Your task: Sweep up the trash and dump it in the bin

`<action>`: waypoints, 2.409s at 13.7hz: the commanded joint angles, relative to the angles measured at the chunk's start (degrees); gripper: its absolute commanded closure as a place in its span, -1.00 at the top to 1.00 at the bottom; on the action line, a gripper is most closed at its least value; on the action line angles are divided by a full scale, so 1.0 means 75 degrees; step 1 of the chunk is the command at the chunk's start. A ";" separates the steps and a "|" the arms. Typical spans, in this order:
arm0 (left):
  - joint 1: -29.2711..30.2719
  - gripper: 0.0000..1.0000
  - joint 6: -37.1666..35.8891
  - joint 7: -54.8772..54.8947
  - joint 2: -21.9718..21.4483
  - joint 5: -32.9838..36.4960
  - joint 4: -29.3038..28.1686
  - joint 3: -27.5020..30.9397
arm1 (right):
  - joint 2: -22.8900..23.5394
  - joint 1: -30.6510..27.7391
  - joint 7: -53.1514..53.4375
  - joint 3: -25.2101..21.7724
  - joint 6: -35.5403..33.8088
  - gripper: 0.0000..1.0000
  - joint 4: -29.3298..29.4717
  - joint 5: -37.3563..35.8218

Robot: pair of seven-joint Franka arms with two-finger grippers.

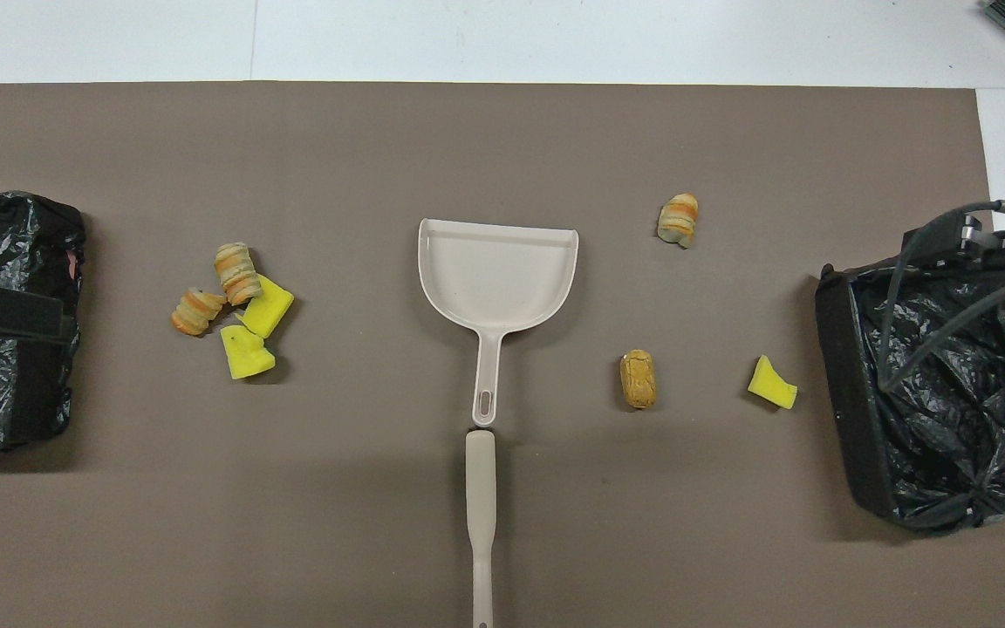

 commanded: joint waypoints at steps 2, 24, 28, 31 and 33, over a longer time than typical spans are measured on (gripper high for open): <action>-0.0002 1.00 0.0063 0.0088 -0.0041 -0.0127 -0.0017 0.0020 | -0.0006 -0.0055 -0.0264 0.0023 -0.0069 1.00 0.0091 0.0035; -0.0763 1.00 0.0402 -0.0064 -0.2675 -0.0699 -0.3611 -0.0062 | 0.0368 0.2179 0.1890 0.0082 0.0844 1.00 -0.0237 -0.0081; -0.1009 1.00 0.0462 -0.0041 -0.3625 -0.0830 -0.4808 -0.0051 | 0.1269 0.3153 0.3213 0.0082 0.1323 1.00 -0.0050 -0.0175; -0.1009 1.00 0.0450 -0.0041 -0.3744 -0.0830 -0.4951 -0.0051 | 0.1879 0.3728 0.3976 0.0058 0.1897 1.00 0.0068 -0.0222; -0.1009 1.00 0.0450 -0.0029 -0.3744 -0.0830 -0.4951 -0.0051 | 0.2265 0.3917 0.4071 0.0070 0.2063 1.00 0.0336 -0.0269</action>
